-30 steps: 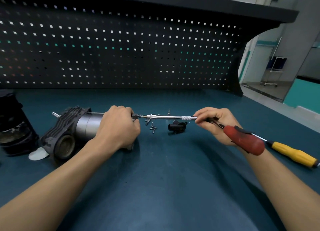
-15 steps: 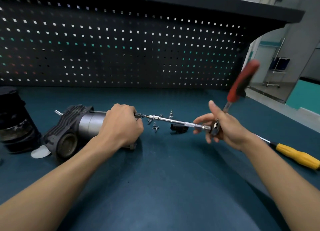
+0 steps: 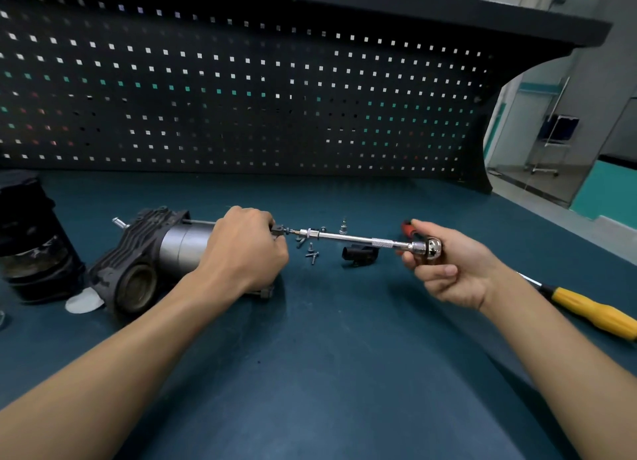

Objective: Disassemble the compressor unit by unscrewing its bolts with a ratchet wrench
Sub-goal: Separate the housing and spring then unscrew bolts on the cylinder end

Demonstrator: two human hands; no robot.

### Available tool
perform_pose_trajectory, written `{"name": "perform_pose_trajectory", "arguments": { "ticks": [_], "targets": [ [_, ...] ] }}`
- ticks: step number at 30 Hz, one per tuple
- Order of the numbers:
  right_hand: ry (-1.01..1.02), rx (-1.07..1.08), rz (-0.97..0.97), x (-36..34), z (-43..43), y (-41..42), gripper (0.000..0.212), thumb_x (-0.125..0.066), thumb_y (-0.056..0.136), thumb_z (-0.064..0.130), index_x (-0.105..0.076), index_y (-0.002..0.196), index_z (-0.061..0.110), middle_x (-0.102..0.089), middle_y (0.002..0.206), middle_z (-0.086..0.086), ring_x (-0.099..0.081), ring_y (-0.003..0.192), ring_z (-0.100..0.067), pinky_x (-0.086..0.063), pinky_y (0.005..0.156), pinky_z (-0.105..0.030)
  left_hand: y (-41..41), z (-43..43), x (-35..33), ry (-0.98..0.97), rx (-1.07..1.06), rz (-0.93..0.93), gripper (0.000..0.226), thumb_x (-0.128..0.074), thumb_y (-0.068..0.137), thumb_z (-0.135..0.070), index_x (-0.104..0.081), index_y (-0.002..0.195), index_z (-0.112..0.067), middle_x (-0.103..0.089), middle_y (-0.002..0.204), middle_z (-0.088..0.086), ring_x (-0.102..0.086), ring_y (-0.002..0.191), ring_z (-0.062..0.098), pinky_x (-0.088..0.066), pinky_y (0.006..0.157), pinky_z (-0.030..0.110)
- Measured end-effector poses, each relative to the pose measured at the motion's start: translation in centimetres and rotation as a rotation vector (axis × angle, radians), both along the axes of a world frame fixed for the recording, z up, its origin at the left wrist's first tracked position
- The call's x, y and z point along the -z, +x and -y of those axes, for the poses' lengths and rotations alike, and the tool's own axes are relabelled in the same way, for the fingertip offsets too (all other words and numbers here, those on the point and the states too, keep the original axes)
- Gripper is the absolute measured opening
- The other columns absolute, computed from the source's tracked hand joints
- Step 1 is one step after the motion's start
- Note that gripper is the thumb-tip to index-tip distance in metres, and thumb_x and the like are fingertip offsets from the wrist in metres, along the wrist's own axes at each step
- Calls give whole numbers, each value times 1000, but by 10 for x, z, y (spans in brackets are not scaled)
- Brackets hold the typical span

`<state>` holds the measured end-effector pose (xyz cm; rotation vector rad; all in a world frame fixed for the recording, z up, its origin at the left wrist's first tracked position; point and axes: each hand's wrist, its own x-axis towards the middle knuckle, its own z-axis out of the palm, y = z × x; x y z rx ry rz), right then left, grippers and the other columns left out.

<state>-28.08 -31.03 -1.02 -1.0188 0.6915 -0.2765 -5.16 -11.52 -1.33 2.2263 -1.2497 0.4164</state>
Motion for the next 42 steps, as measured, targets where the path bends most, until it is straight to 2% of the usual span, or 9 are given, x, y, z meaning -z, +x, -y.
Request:
{"name": "perform_pose_trajectory", "arguments": {
  "ticks": [3,7,10,12,18,22,32,38,42],
  "targets": [
    [-133,-36,-10,3,1,-4,24,-68,80,36,-65,84,12,-69,77,-9,-37,34,-5,-25,31,-14,0,0,0,8,3,-4,25,-57,86,-30,-63,75,-9,-64,75,7,-52,87,31,-48,74,42],
    [-534,-73,-89,10,3,-7,15,-77,77,12,-73,89,20,-75,100,-14,-57,58,-10,-39,44,-17,0,0,1,5,7,-11,23,-57,88,-32,-65,90,-10,-65,90,6,-51,98,30,-46,80,39],
    [-812,-80,-29,11,6,-9,29,-70,84,-7,-79,78,21,-75,107,-3,-66,75,-5,-48,59,-18,-2,0,3,-7,0,1,25,-57,89,-32,-64,99,-11,-63,98,6,-49,103,28,-45,87,41],
    [-922,-141,15,10,5,-11,33,-69,85,-9,-80,80,22,-73,116,2,-68,92,-5,-51,70,-17,-2,0,4,-20,-4,11,24,-57,89,-32,-63,99,-11,-63,98,5,-48,104,28,-45,86,40],
    [-767,42,88,13,2,-1,41,-58,90,-13,-80,72,17,-75,112,-9,-57,69,-12,-45,55,-20,-3,0,7,-54,-24,20,22,-58,88,-33,-64,93,-13,-62,91,1,-48,99,24,-46,80,37],
    [-768,56,94,15,1,0,24,-62,90,-8,-78,88,10,-69,103,-19,-56,71,-13,-45,57,-22,-4,0,7,-69,-32,30,22,-57,88,-33,-66,91,-13,-62,87,0,-48,97,22,-46,75,36],
    [-655,233,184,13,5,5,25,-51,97,-7,-70,90,8,-70,83,-1,-50,62,-14,-42,52,-19,-3,-1,7,-25,-25,34,22,-56,90,-33,-64,97,-14,-62,95,0,-48,101,22,-45,78,35],
    [-583,313,199,13,13,3,32,-48,98,-5,-72,85,10,-70,77,-1,-48,61,-17,-35,44,-20,-8,-1,6,-88,40,6,45,-61,90,-26,-52,132,-13,-66,104,3,-52,107,26,-48,83,41],
    [-494,326,210,12,14,4,29,-46,98,-2,-71,87,8,-68,75,-4,-48,55,-16,-34,41,-21,-3,-3,3,35,-104,129,48,-57,88,-41,-54,124,-10,-60,120,8,-50,113,30,-41,92,41]
  ]
}}
